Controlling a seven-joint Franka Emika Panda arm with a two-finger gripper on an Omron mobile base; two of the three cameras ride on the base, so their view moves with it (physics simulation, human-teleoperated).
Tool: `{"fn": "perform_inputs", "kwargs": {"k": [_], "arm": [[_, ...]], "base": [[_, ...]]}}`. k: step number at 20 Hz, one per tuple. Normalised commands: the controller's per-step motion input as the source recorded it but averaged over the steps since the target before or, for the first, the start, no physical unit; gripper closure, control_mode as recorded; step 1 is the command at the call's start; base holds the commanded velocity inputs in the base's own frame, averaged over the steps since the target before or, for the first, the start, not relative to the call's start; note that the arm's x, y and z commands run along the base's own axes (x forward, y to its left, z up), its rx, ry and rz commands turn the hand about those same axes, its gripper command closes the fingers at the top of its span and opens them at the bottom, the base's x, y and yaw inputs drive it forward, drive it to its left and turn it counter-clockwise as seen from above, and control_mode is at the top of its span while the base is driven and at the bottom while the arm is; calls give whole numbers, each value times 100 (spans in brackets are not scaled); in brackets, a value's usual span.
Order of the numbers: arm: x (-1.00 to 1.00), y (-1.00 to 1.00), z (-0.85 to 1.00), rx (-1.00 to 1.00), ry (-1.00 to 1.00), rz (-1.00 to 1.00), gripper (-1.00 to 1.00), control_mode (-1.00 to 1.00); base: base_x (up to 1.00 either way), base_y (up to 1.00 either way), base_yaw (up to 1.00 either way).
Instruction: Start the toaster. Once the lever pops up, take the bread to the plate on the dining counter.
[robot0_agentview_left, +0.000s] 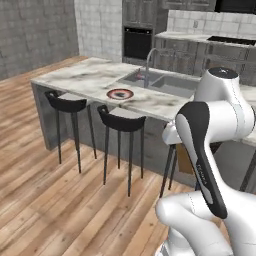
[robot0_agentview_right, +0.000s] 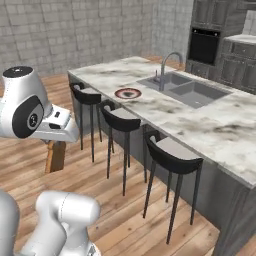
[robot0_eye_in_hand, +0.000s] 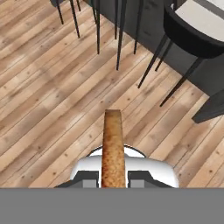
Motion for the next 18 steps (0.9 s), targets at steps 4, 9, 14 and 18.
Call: {"fn": "perform_inputs", "kwargs": {"k": [4,9,14,18], "arm": [[0,0,0,0,0,0,100,100],[0,0,0,0,0,0,100,100],[0,0,0,0,0,0,100,100],[0,0,0,0,0,0,100,100]], "base": [[54,100,-52],[51,100,-50],[49,100,-48],[45,100,-46]]}}
